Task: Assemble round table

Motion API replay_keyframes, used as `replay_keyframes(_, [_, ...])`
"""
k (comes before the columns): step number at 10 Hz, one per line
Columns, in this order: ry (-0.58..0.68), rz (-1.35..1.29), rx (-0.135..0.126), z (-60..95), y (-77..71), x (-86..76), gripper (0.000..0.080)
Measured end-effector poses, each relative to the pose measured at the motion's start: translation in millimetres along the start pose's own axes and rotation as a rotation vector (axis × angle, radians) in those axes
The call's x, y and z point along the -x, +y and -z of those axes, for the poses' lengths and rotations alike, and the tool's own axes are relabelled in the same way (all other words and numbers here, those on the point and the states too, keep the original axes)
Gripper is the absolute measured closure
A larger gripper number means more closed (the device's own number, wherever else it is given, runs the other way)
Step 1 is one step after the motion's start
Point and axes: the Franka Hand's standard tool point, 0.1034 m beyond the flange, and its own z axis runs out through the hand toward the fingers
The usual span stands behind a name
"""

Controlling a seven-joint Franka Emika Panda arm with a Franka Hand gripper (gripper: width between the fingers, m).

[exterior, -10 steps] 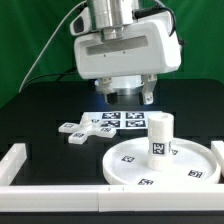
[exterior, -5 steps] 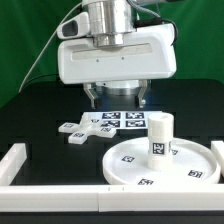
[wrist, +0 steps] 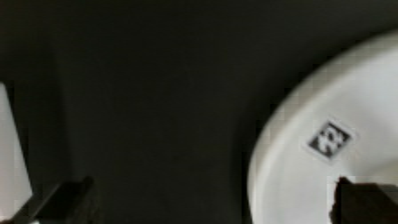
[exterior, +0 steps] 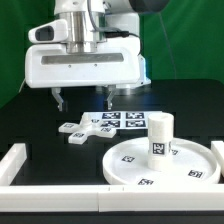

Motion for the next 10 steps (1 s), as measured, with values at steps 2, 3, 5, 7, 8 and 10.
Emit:
replay_keyframes(2, [-0.039, -0.036, -0.024, -0.1, -9.9, -4.6, 0.0151])
replay_keyframes(3, [-0.047, -0.042, -0.026, -1.4, -8.4, -2.0, 0.0151])
replay_keyframes(5, [-0.267, -0.059, -0.058, -6.6, -5.1, 16.7, 0.0151])
replay_keyframes(7, [-0.376, -0.070, -0.053, -6.1, 6.6, 21.2, 0.0151])
replay_keyframes(8, [-0.433, -0.081, -0.064, -7.0, 7.4, 27.9, 0.0151])
replay_keyframes(10, [-0.556, -0.080, -0.088, -7.6, 4.2, 30.2, 0.0151])
